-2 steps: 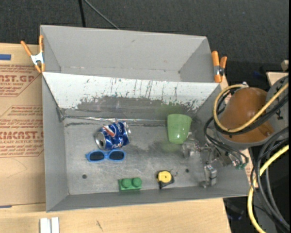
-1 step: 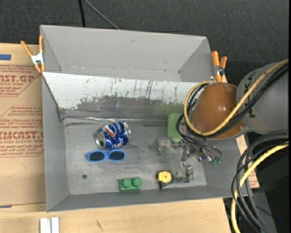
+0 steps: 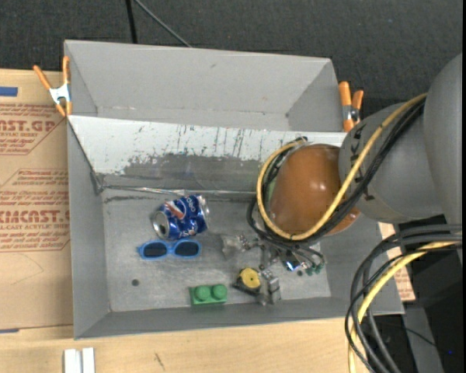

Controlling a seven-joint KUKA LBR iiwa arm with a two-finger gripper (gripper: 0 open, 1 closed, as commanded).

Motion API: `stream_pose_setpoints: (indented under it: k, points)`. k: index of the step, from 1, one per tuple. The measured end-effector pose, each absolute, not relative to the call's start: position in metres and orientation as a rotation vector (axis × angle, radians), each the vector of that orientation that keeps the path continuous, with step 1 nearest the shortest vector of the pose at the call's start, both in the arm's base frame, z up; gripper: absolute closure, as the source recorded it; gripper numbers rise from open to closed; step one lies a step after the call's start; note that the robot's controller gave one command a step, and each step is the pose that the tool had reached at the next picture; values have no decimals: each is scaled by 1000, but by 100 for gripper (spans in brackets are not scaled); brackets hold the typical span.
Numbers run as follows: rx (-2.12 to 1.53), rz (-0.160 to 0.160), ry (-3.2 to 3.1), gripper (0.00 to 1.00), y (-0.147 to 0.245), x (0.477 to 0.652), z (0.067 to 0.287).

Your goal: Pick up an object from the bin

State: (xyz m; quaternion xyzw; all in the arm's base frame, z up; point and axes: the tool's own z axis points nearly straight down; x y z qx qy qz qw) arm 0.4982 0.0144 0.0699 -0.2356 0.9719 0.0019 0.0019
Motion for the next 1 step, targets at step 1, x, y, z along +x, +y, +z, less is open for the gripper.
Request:
stream_pose_setpoints:
  k: [1]
  points:
    - [-729,1,3055,100,10,498,70]
